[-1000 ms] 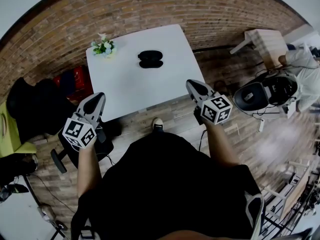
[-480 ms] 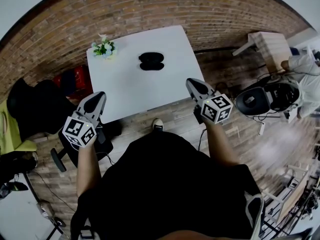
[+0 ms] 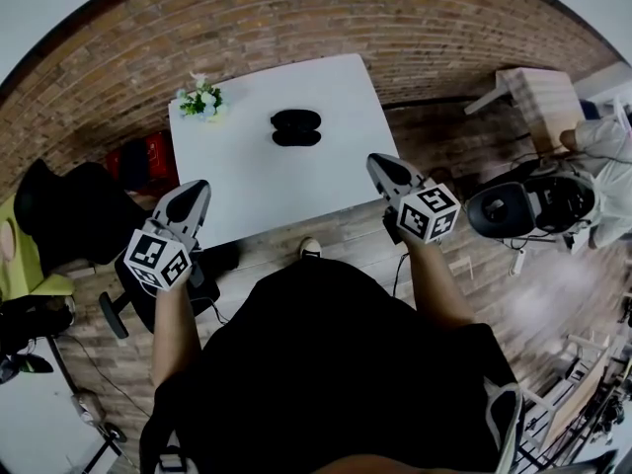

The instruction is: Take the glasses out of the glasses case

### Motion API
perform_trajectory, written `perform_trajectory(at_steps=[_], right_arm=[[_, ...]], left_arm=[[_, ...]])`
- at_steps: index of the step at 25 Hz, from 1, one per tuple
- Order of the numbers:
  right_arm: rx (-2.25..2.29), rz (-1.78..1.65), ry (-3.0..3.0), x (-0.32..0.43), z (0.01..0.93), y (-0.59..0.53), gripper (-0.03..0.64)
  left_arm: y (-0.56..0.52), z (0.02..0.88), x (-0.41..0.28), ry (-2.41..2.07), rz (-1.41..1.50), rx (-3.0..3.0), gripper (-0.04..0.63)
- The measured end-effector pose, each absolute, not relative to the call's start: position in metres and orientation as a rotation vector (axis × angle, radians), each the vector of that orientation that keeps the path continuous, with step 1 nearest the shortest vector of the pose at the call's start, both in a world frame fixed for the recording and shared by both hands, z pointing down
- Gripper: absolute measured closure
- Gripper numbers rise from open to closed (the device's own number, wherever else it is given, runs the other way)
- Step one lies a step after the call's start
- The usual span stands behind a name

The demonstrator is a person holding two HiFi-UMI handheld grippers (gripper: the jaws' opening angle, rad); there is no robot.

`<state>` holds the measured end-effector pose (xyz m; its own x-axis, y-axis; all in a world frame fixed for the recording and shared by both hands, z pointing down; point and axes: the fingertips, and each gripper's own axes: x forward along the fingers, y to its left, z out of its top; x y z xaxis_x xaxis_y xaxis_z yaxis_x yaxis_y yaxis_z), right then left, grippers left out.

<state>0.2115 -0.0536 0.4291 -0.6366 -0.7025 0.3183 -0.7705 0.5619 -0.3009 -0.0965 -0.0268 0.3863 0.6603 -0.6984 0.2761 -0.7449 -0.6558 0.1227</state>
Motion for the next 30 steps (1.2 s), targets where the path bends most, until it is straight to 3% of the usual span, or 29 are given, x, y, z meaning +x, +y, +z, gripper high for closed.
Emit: perform_trajectory(at_steps=[30], right_arm=[[1.128, 0.621, -2.724, 0.251, 0.426, -0.083, 0.598]], left_arm=[[-0.032, 0.378, -0.043, -1.269, 0.334, 2.664, 0.578]])
